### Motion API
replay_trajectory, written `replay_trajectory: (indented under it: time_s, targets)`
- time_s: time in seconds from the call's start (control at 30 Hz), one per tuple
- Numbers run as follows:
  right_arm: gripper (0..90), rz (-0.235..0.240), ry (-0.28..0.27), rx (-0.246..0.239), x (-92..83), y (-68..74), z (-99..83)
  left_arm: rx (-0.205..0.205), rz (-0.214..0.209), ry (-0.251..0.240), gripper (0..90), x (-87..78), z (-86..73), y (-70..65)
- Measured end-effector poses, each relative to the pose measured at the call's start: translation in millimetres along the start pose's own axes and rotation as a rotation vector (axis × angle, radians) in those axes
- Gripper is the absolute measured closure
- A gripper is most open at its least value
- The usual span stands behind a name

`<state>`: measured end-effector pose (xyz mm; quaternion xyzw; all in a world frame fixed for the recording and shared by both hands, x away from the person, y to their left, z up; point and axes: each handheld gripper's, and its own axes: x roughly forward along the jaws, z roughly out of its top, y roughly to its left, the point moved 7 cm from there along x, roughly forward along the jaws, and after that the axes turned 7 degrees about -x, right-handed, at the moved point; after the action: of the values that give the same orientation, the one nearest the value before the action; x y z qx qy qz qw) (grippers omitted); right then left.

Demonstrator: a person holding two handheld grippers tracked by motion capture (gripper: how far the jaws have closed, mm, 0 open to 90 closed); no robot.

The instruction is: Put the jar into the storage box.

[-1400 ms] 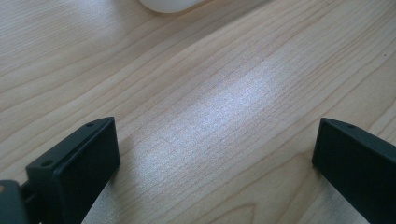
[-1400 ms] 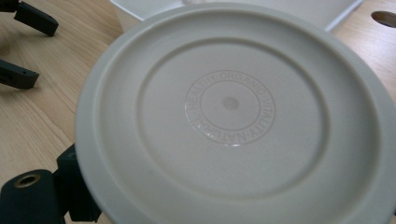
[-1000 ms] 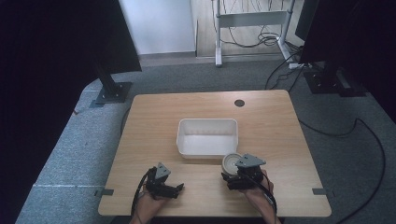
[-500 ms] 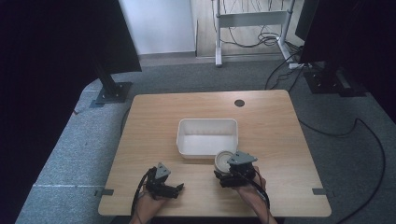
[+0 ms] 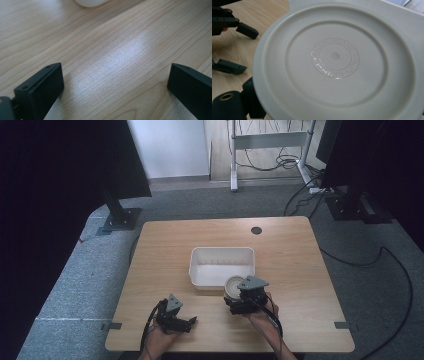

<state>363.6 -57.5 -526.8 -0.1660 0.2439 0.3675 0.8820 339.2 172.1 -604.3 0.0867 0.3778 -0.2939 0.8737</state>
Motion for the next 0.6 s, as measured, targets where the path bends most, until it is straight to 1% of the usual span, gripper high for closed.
replay_trajectory:
  time_s: [0.2,0.4,0.6]
  targets:
    - [9.1,0.008,0.002,0.0,6.1,-3.2,8.4,0.0,0.0,0.0,0.5,0.0,0.0,0.0]
    - [9.0,0.003,0.008,-0.002,13.4,-6.6,15.1,-0.001,0.0,0.0,0.5,0.0,-0.1,-0.1]
    - [9.0,-0.001,0.002,-0.009,19.8,-8.9,22.0,0.0,0.0,0.0,0.5,0.0,0.0,0.0]
